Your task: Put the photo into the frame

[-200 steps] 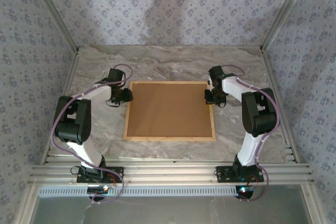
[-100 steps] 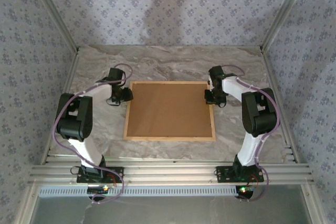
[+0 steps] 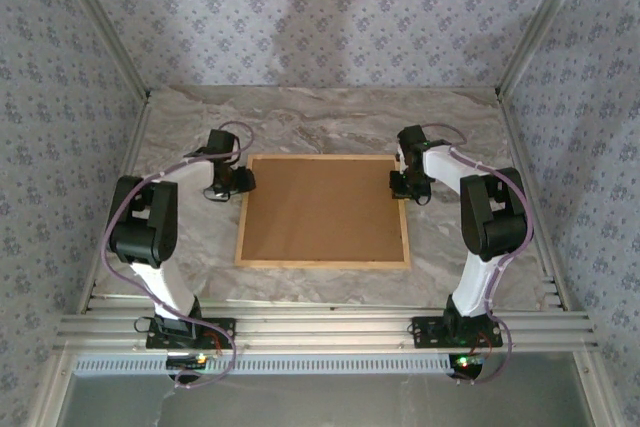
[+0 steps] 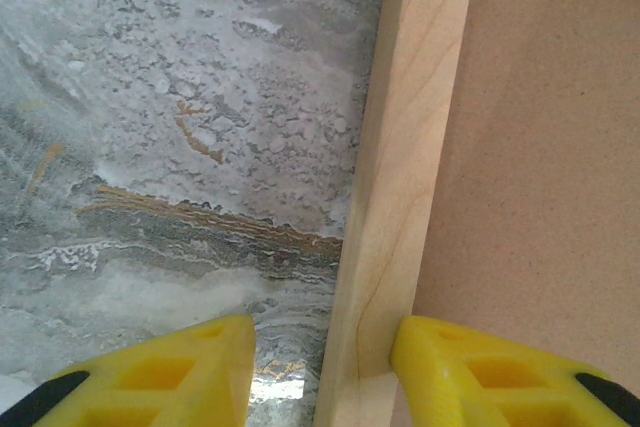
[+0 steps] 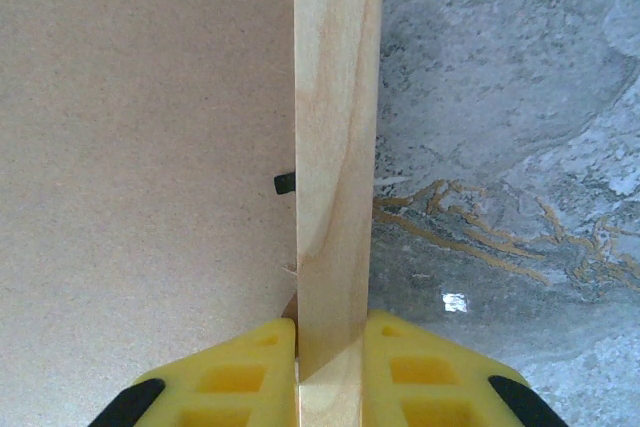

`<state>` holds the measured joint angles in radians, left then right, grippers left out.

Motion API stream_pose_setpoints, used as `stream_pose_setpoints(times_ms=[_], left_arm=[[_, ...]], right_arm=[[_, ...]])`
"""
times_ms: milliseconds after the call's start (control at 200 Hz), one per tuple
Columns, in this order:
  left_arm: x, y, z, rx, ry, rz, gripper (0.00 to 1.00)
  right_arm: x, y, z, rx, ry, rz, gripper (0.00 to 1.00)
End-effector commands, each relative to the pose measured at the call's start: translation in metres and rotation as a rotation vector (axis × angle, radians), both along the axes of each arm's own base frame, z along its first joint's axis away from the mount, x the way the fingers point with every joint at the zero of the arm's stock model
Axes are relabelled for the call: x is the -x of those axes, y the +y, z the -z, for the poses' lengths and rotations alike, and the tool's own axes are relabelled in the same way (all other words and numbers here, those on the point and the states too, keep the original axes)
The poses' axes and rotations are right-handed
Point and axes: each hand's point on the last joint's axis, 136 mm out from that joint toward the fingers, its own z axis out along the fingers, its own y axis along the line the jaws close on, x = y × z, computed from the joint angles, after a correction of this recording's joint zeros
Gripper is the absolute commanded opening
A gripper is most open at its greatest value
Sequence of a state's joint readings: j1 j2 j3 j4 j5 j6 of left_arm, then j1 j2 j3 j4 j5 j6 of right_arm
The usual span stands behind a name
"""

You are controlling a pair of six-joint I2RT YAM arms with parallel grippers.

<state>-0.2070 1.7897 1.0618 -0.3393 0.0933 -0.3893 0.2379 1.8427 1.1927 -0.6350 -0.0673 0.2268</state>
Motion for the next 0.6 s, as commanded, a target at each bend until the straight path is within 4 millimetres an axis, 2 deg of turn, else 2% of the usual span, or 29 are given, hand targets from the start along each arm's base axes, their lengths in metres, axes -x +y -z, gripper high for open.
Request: stream_pose_setpoints(times_ms=[0, 390, 520, 600], left_arm=[[0.024, -0.008, 0.037, -0.021, 0.121, 0.055, 0.45], [0.036, -0.008, 0.047, -0.089, 0.182, 0.089, 0.49], [0.032, -0.009, 0.042, -0.088, 0.174, 0.084, 0.50], [0.022, -0.010, 0.027, -0.085, 0.133, 0.071, 0.52]], right_arm=[[0.021, 0.009, 0.029, -0.014, 0.098, -0.046, 0.18], [0.020, 0.011, 0.028, -0.015, 0.094, -0.051, 0.18], [0.021, 0.011, 0.027, -0.017, 0.097, -0.051, 0.18], [0.022, 0.010, 0.027, -0.016, 0.101, -0.050, 0.18]])
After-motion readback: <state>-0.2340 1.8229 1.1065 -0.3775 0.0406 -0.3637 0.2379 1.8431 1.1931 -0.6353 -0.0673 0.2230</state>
